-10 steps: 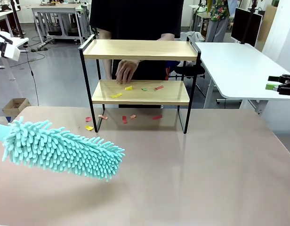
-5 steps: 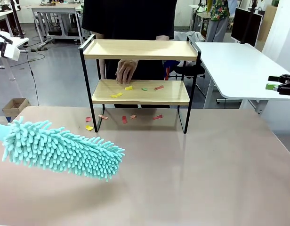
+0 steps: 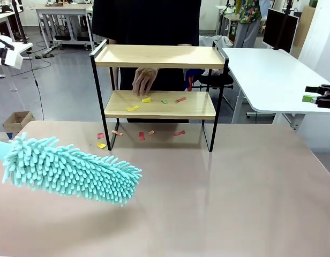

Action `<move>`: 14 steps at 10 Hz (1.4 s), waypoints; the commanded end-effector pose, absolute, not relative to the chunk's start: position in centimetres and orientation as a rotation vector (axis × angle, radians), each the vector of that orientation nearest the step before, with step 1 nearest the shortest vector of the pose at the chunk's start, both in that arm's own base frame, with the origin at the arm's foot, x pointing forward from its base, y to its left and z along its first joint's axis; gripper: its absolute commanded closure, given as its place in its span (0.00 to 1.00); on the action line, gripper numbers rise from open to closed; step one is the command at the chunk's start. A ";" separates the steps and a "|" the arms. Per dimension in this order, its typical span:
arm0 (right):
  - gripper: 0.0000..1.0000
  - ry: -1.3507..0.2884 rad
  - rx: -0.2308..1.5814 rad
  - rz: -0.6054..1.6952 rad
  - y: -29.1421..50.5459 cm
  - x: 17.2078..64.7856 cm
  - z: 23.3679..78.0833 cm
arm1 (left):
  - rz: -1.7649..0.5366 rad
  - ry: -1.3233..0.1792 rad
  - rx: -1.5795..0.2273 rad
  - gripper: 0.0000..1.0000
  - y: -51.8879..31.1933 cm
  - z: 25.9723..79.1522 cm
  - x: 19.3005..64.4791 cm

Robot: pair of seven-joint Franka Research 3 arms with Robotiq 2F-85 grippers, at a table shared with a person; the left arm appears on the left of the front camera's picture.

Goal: Clean the shelf.
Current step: Clean the specific section of the Shelf indicated by the human with the Duster.

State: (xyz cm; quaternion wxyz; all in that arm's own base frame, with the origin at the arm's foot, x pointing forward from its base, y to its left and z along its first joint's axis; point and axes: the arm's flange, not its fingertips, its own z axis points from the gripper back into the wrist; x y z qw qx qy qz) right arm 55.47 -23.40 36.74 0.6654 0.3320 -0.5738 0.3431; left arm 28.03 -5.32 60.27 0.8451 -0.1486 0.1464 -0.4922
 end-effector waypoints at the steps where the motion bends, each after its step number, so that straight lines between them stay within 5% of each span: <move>1: 0.00 -1.300 0.748 0.780 -23.2 55.5 37.1 | -1.039 0.309 -0.314 0.87 -5.3 60.3 28.0; 9: 0.00 -1.300 0.748 0.780 -23.2 55.5 37.1 | -0.845 -0.017 -0.506 0.87 -18.3 66.1 27.4; 14: 0.00 -1.300 0.748 0.780 -23.2 55.5 37.1 | -0.575 -0.188 -0.306 0.87 -28.2 65.1 27.2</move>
